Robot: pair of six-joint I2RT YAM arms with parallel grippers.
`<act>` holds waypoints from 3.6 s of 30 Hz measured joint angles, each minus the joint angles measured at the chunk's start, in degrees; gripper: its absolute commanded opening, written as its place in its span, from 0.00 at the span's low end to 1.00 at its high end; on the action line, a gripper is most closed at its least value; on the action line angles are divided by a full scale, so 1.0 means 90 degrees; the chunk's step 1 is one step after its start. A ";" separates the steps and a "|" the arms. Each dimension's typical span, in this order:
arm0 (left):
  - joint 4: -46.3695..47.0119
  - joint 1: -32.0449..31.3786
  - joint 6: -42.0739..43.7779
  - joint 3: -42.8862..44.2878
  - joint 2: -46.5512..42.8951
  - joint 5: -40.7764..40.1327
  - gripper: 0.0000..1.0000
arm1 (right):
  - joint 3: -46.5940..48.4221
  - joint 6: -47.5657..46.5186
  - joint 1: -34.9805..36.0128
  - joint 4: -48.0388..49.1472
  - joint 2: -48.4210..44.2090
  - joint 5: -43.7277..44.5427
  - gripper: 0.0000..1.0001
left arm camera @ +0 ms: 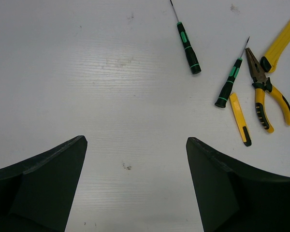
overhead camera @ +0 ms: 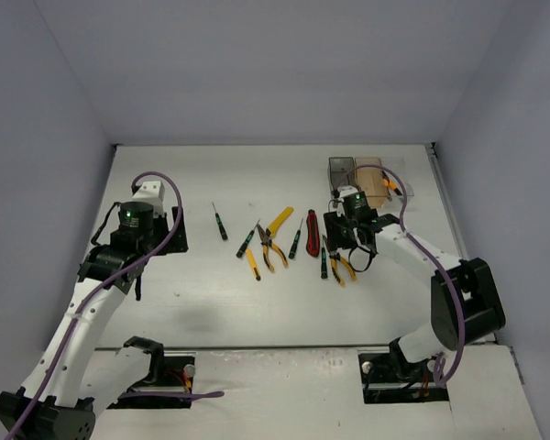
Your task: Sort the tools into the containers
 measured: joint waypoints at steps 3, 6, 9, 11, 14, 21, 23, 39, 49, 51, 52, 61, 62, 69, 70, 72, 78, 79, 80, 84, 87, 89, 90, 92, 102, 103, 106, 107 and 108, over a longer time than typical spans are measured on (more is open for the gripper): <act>-0.0007 0.0000 0.0001 -0.0020 0.0035 0.0000 0.81 | 0.0103 -0.0044 0.0004 0.0084 0.0439 -0.0035 0.48; -0.0005 0.0000 0.0000 -0.0020 0.0055 0.0002 0.81 | 0.0120 -0.0106 0.0030 0.0101 0.0756 -0.0037 0.47; -0.0005 0.0000 0.0002 -0.0020 0.0061 0.0002 0.81 | 0.0134 -0.0160 0.0041 0.0112 0.0931 -0.0034 0.46; -0.0002 0.0000 0.0000 -0.0020 0.0061 0.0002 0.81 | 0.0164 -0.0180 0.0049 0.0148 0.1019 -0.0034 0.45; -0.0002 0.0000 0.0000 -0.0020 0.0061 0.0005 0.81 | 0.0200 -0.0219 0.0094 0.0211 0.1111 -0.0029 0.44; -0.0005 0.0000 0.0000 -0.0020 0.0061 0.0022 0.81 | 0.0255 -0.0329 0.0257 0.0349 0.1384 0.0003 0.42; -0.0005 0.0000 0.0000 -0.0020 0.0061 0.0022 0.81 | 0.0272 -0.0335 0.0277 0.0387 0.1416 0.0025 0.41; -0.0003 0.0000 0.0000 -0.0020 0.0080 0.0024 0.81 | 0.0250 -0.0152 0.0287 0.0428 0.1404 0.0082 0.38; -0.0004 0.0000 0.0000 -0.0020 0.0090 0.0024 0.81 | 0.0228 -0.0020 0.0287 0.0408 0.1388 0.0197 0.00; -0.0005 0.0000 0.0000 -0.0020 0.0090 0.0027 0.81 | 0.0228 0.0011 0.0288 0.0400 0.1387 0.0227 0.00; -0.0005 0.0000 0.0000 -0.0020 0.0090 0.0029 0.81 | 0.0228 0.0017 0.0291 0.0396 0.1383 0.0272 0.00; -0.0005 0.0000 0.0000 -0.0020 0.0090 0.0049 0.81 | 0.0240 -0.0011 0.0277 0.0128 0.1061 0.0939 0.00; -0.0005 0.0000 0.0000 -0.0020 0.0090 0.0049 0.81 | 0.0261 -0.0025 0.0254 0.0101 0.0987 0.1008 0.00; -0.0005 0.0000 0.0000 -0.0020 0.0090 0.0070 0.81 | 0.0696 -0.0226 -0.0296 -0.0007 0.0591 0.1180 0.00; -0.0003 0.0000 0.0000 -0.0020 0.0090 0.0070 0.81 | 0.0765 -0.0259 -0.0408 -0.0004 0.0563 0.1182 0.00; -0.0005 0.0000 0.0000 -0.0020 0.0090 0.0071 0.81 | 0.0943 -0.0337 -0.0687 -0.0037 0.0524 0.1183 0.00; -0.0002 0.0000 0.0000 -0.0020 0.0090 0.0080 0.81 | 0.1807 -0.0592 -0.1391 -0.0232 0.0531 0.1190 0.00; -0.0004 0.0000 -0.0001 -0.0020 0.0090 0.0088 0.81 | 0.2070 -0.0671 -0.1504 -0.0249 0.0564 0.1202 0.00; -0.0005 0.0000 -0.0002 -0.0020 0.0090 0.0098 0.81 | 0.2345 -0.0758 -0.1614 -0.0253 0.0607 0.1215 0.00; -0.0002 0.0000 0.0000 -0.0020 0.0090 0.0123 0.81 | 0.3587 -0.1183 -0.2004 -0.0095 0.1115 0.1236 0.00; -0.0002 0.0000 0.0000 -0.0020 0.0091 0.0126 0.81 | 0.4294 -0.1352 -0.2305 0.0148 0.1608 0.1101 0.00; -0.0002 0.0000 0.0000 -0.0020 0.0097 0.0128 0.81 | 0.4574 -0.1399 -0.2526 0.0380 0.1940 0.1014 0.00; -0.0002 0.0000 0.0000 -0.0020 0.0104 0.0129 0.81 | 0.4666 -0.1424 -0.2616 0.0477 0.2095 0.0992 0.00; -0.0002 0.0000 0.0000 -0.0020 0.0135 0.0139 0.81 | 0.4786 -0.1498 -0.2757 0.0660 0.2406 0.0983 0.00; -0.0002 0.0000 0.0000 -0.0020 0.0207 0.0141 0.81 | 0.4891 -0.1846 -0.2835 0.1092 0.3706 0.0952 0.00; -0.0002 0.0000 0.0000 -0.0020 0.0210 0.0141 0.81 | 0.4891 -0.1871 -0.2833 0.1106 0.3755 0.0951 0.00; -0.0002 0.0000 0.0000 -0.0020 0.0220 0.0141 0.81 | 0.4894 -0.1933 -0.2829 0.1154 0.3817 0.0950 0.00; -0.0002 0.0000 0.0000 -0.0020 0.0224 0.0141 0.81 | 0.4896 -0.1955 -0.2829 0.1169 0.3828 0.0950 0.00; -0.0002 0.0003 0.0000 -0.0020 0.0229 0.0143 0.81 | 0.4896 -0.1977 -0.2829 0.1175 0.3830 0.0950 0.00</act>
